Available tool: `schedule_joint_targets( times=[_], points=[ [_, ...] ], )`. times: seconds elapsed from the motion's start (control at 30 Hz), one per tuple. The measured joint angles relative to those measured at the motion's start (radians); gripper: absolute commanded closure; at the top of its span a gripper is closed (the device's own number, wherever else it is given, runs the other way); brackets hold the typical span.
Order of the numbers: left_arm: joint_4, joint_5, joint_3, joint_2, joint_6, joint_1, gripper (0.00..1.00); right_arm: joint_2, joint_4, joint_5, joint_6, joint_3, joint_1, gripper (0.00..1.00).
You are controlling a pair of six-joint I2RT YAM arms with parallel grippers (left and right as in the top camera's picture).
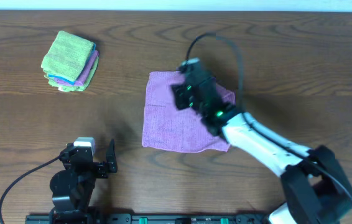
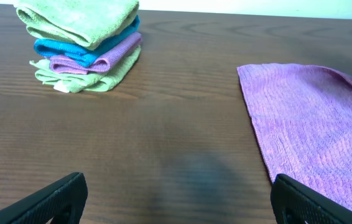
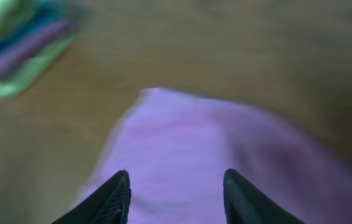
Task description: Fold the cloth
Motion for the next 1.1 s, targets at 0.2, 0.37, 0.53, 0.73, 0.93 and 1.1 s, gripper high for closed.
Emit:
schedule_joint_targets(
  times=[0.2, 0.37, 0.53, 0.73, 0.93, 1.1],
  points=[
    [0.000, 0.000, 0.000, 0.000, 0.000, 0.000, 0.05, 0.008, -0.073, 0.097, -0.099, -0.004, -0.130, 0.86],
    [0.000, 0.000, 0.000, 0.000, 0.000, 0.000, 0.05, 0.050, -0.080, 0.087, -0.124, -0.004, -0.159, 0.93],
    [0.000, 0.000, 0.000, 0.000, 0.000, 0.000, 0.05, 0.145, -0.084, 0.080, -0.132, -0.005, -0.159, 0.84],
    [0.000, 0.000, 0.000, 0.000, 0.000, 0.000, 0.05, 0.170, -0.086, 0.077, -0.148, -0.005, -0.159, 0.78],
    [0.000, 0.000, 0.000, 0.000, 0.000, 0.000, 0.05, 0.175, -0.106, 0.077, -0.198, -0.005, -0.159, 0.78],
    [0.000, 0.000, 0.000, 0.000, 0.000, 0.000, 0.05, 0.200, -0.111, 0.078, -0.223, -0.005, -0.159, 0.78]
  ],
)
